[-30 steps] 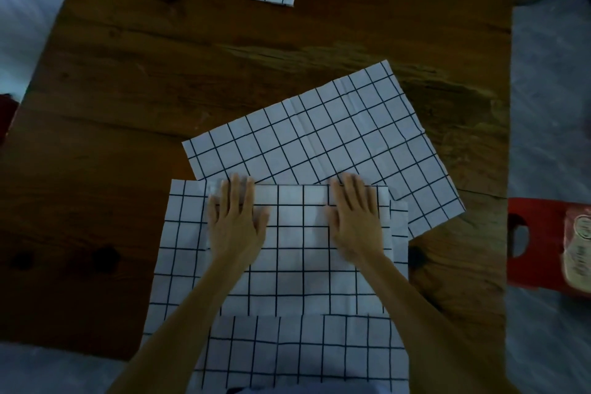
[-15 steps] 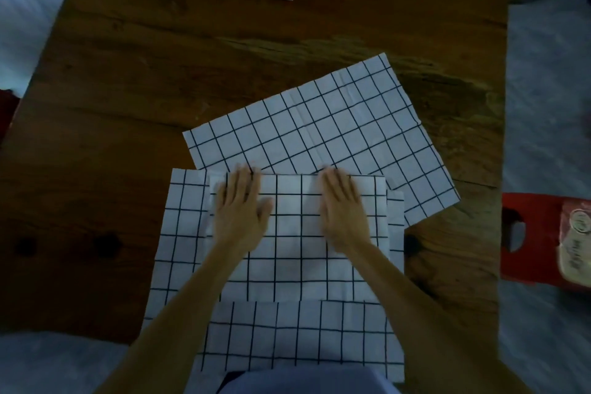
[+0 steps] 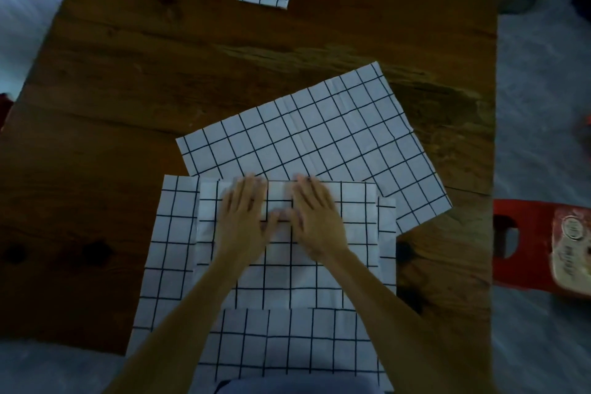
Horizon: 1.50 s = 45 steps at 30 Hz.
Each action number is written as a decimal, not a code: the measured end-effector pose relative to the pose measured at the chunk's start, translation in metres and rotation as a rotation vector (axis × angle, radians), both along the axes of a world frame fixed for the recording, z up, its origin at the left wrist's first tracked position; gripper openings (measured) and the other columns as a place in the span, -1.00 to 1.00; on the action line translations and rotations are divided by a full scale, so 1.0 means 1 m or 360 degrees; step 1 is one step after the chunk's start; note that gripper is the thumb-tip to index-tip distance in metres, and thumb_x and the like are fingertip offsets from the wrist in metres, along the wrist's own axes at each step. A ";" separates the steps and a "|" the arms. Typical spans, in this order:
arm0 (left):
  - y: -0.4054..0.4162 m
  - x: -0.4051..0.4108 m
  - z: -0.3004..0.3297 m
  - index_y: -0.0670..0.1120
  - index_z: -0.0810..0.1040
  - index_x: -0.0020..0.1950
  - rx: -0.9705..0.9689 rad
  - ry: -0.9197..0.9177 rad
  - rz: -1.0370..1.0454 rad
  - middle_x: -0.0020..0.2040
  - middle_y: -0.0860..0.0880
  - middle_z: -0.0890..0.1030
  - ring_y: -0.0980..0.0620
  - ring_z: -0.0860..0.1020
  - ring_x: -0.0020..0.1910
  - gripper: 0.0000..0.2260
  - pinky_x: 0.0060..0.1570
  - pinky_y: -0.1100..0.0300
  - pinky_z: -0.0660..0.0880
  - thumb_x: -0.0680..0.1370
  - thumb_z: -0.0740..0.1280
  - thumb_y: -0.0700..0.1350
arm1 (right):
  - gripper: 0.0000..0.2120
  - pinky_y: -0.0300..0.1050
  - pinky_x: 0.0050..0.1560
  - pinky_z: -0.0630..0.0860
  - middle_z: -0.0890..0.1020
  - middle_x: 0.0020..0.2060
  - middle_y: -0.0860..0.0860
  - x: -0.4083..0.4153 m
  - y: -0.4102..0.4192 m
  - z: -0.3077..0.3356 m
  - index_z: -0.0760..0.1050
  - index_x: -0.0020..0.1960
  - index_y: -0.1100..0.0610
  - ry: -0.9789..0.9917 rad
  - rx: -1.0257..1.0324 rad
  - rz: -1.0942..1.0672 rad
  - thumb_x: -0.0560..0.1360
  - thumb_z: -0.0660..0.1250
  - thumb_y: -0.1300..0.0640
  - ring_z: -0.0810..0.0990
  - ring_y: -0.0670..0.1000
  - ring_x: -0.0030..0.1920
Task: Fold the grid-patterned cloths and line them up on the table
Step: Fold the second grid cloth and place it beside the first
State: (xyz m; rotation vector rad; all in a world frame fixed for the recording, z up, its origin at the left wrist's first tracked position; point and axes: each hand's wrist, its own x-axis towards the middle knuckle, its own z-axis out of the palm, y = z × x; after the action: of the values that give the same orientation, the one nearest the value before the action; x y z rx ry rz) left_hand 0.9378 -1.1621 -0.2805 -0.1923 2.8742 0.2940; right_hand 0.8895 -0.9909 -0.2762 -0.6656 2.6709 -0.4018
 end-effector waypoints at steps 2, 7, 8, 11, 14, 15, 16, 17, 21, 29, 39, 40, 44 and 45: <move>-0.026 0.008 0.001 -0.06 -0.03 0.55 -0.0006 -0.0005 0.0067 0.55 -0.14 -0.03 -0.09 -0.13 0.53 -0.37 0.48 -0.05 -0.12 0.58 -0.06 0.26 | -0.49 0.07 0.53 -0.13 -0.02 0.56 0.06 -0.001 0.034 -0.005 -0.01 0.55 0.06 0.0096 0.0080 -0.0140 0.64 -0.14 -0.08 -0.18 0.06 0.55; -0.032 0.007 0.011 -0.05 -0.01 0.55 -0.0027 0.0013 0.0123 0.55 -0.16 -0.03 -0.12 -0.11 0.53 -0.35 0.45 -0.13 -0.14 0.56 -0.04 0.26 | -0.48 0.12 0.53 -0.15 -0.04 0.56 0.05 -0.004 0.057 -0.001 0.01 0.55 0.04 0.0116 0.0156 -0.0327 0.63 -0.10 -0.09 -0.17 0.08 0.55; -0.024 0.003 0.013 -0.07 -0.01 0.55 -0.0035 0.0027 0.0128 0.55 -0.17 -0.03 -0.13 -0.11 0.53 -0.36 0.45 -0.13 -0.15 0.56 -0.02 0.23 | -0.47 0.11 0.52 -0.20 -0.06 0.55 0.03 -0.003 0.049 0.001 0.00 0.55 0.05 0.0117 0.0133 -0.0324 0.63 -0.11 -0.08 -0.18 0.09 0.55; 0.011 -0.004 0.010 -0.09 -0.01 0.53 0.0022 0.0056 -0.0062 0.54 -0.18 -0.01 -0.12 -0.06 0.52 -0.41 0.46 -0.09 -0.06 0.58 0.08 0.11 | -0.51 0.06 0.52 -0.22 -0.03 0.54 0.09 0.002 0.018 0.001 0.03 0.54 0.10 0.0110 -0.0035 -0.0043 0.64 -0.10 -0.01 -0.13 0.13 0.54; 0.029 -0.002 -0.002 -0.10 0.00 0.52 0.0097 0.0035 -0.0122 0.52 -0.17 0.03 -0.14 0.02 0.51 -0.44 0.47 -0.09 0.02 0.58 0.01 0.10 | -0.48 0.01 0.51 -0.17 0.06 0.54 0.12 0.005 -0.011 -0.003 -0.02 0.54 0.13 0.0024 -0.0109 0.0102 0.66 -0.25 -0.08 -0.09 0.10 0.55; 0.024 0.000 -0.005 -0.09 0.01 0.53 0.0069 0.0024 -0.0085 0.52 -0.17 0.03 -0.13 0.02 0.51 -0.44 0.47 -0.09 0.02 0.58 -0.03 0.12 | -0.46 0.01 0.52 -0.15 0.08 0.54 0.12 0.005 -0.012 -0.005 -0.02 0.53 0.14 0.0030 -0.0105 0.0080 0.65 -0.28 -0.11 -0.07 0.09 0.55; 0.014 0.003 -0.006 -0.08 0.01 0.53 0.0021 0.0024 -0.0034 0.53 -0.16 0.02 -0.12 0.00 0.52 -0.45 0.47 -0.09 0.01 0.59 -0.06 0.12 | -0.45 0.02 0.53 -0.13 0.08 0.54 0.10 0.003 -0.007 -0.006 -0.01 0.53 0.14 0.0054 -0.0090 0.0040 0.65 -0.28 -0.12 -0.07 0.07 0.55; 0.001 0.006 -0.006 -0.07 -0.01 0.54 -0.0019 0.0026 0.0023 0.54 -0.15 0.00 -0.11 -0.04 0.52 -0.47 0.47 -0.10 0.00 0.61 -0.09 0.12 | -0.46 0.03 0.54 -0.12 0.06 0.54 0.07 0.001 0.003 -0.007 0.00 0.54 0.13 0.0085 -0.0052 -0.0011 0.65 -0.26 -0.11 -0.10 0.06 0.55; -0.048 0.020 0.002 -0.03 -0.02 0.54 -0.0072 0.0016 0.0202 0.55 -0.13 0.01 -0.10 -0.07 0.53 -0.49 0.46 -0.15 -0.08 0.62 -0.18 0.12 | -0.49 0.04 0.54 -0.11 -0.04 0.55 0.03 -0.004 0.053 -0.008 -0.05 0.55 0.06 0.0127 0.0082 -0.0295 0.65 -0.15 -0.06 -0.19 0.03 0.55; 0.003 -0.010 0.016 -0.09 -0.01 0.52 0.0081 0.0147 -0.0062 0.52 -0.19 0.10 -0.15 0.03 0.51 -0.49 0.45 -0.19 0.03 0.58 -0.08 0.02 | -0.46 0.03 0.53 -0.23 -0.11 0.56 0.06 -0.002 -0.005 0.010 -0.09 0.56 0.06 0.0018 -0.0109 0.0005 0.64 -0.25 -0.11 -0.28 0.06 0.53; -0.038 -0.001 0.001 -0.11 0.00 0.54 -0.0044 0.0030 -0.0026 0.54 -0.16 0.01 -0.12 -0.03 0.52 -0.44 0.46 -0.15 -0.03 0.61 -0.12 0.15 | -0.46 0.04 0.51 -0.19 -0.10 0.56 0.02 -0.007 0.049 -0.006 -0.13 0.56 0.06 0.0112 0.0137 -0.0250 0.63 -0.17 -0.07 -0.21 0.04 0.55; -0.034 -0.003 0.005 -0.13 0.03 0.53 -0.0063 0.0023 -0.0033 0.54 -0.18 0.05 -0.15 0.00 0.52 -0.44 0.46 -0.17 -0.01 0.61 -0.11 0.14 | -0.46 0.04 0.51 -0.22 -0.11 0.56 0.02 -0.007 0.046 -0.004 -0.13 0.56 0.07 0.0090 0.0134 -0.0258 0.63 -0.19 -0.09 -0.23 0.03 0.54; -0.005 -0.020 0.012 -0.21 0.22 0.45 -0.0005 0.0135 -0.0165 0.43 -0.23 0.28 -0.19 0.18 0.45 -0.50 0.43 -0.20 0.10 0.60 -0.01 0.05 | -0.40 0.06 0.50 -0.28 -0.07 0.55 0.06 -0.008 0.022 0.004 -0.05 0.56 0.10 0.0027 0.0029 -0.0233 0.59 -0.18 -0.13 -0.20 0.06 0.54; 0.002 -0.026 0.013 -0.21 0.27 0.41 0.0008 0.0175 -0.0188 0.38 -0.22 0.34 -0.19 0.24 0.42 -0.54 0.42 -0.20 0.14 0.59 0.05 0.00 | -0.40 0.09 0.50 -0.23 -0.02 0.55 0.08 -0.009 0.015 0.005 0.00 0.55 0.13 0.0037 -0.0010 -0.0214 0.59 -0.15 -0.12 -0.14 0.08 0.55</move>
State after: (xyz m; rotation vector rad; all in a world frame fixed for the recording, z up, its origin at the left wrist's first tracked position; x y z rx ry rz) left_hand 0.9121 -1.1598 -0.2670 -0.0053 2.9782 0.2982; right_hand 0.8804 -0.9757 -0.2714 -0.4965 2.7468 -0.4406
